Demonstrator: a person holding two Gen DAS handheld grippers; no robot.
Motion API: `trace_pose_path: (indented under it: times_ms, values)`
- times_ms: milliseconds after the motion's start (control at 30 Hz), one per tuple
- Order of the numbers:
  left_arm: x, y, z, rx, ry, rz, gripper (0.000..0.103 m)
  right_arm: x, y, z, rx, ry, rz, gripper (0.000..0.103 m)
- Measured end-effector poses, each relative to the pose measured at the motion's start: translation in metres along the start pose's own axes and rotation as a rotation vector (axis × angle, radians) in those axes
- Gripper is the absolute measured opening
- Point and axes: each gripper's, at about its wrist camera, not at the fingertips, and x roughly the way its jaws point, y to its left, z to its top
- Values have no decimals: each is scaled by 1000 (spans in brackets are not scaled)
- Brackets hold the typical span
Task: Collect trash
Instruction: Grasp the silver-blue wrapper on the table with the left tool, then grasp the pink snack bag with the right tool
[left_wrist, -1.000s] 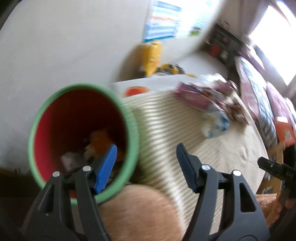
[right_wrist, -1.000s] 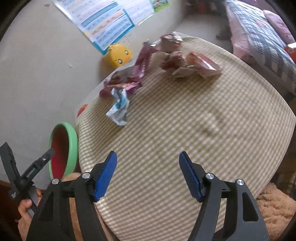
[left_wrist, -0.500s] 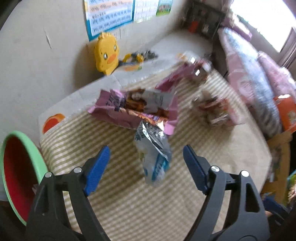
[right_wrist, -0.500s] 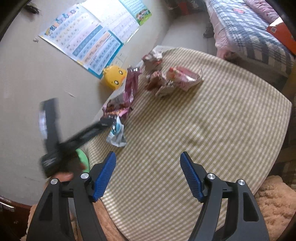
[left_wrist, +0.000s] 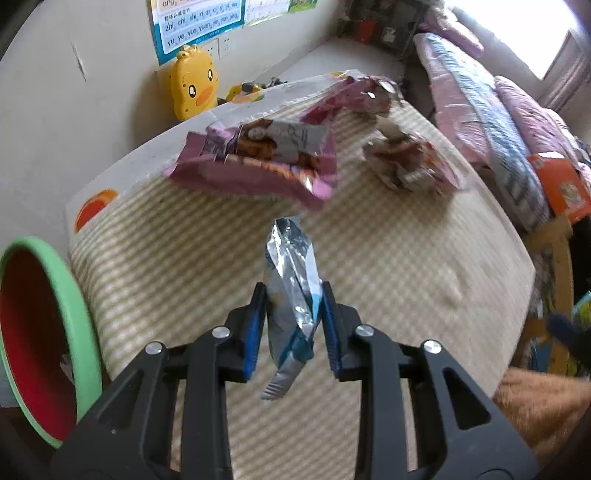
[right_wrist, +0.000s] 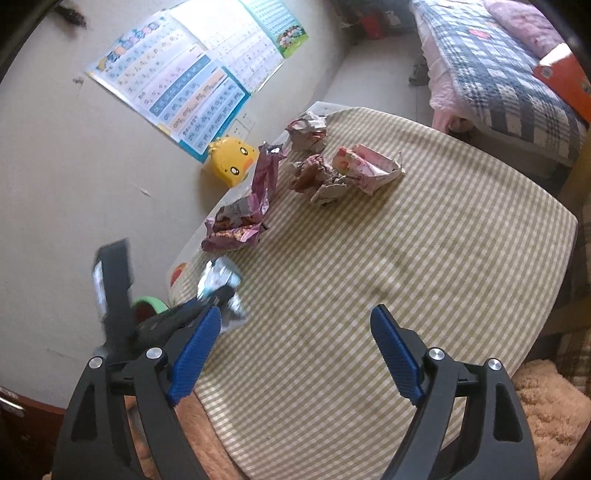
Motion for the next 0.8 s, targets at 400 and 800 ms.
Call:
trace_pose_path:
  times_ms: [400,800]
  values:
    - [-39,38,-93,-97,-79,-54,29,50,31,-24,-204,109,-36,81]
    - [-22,71,-96,-228,-46,-212,30,104,119,11,-696,65,-263,88]
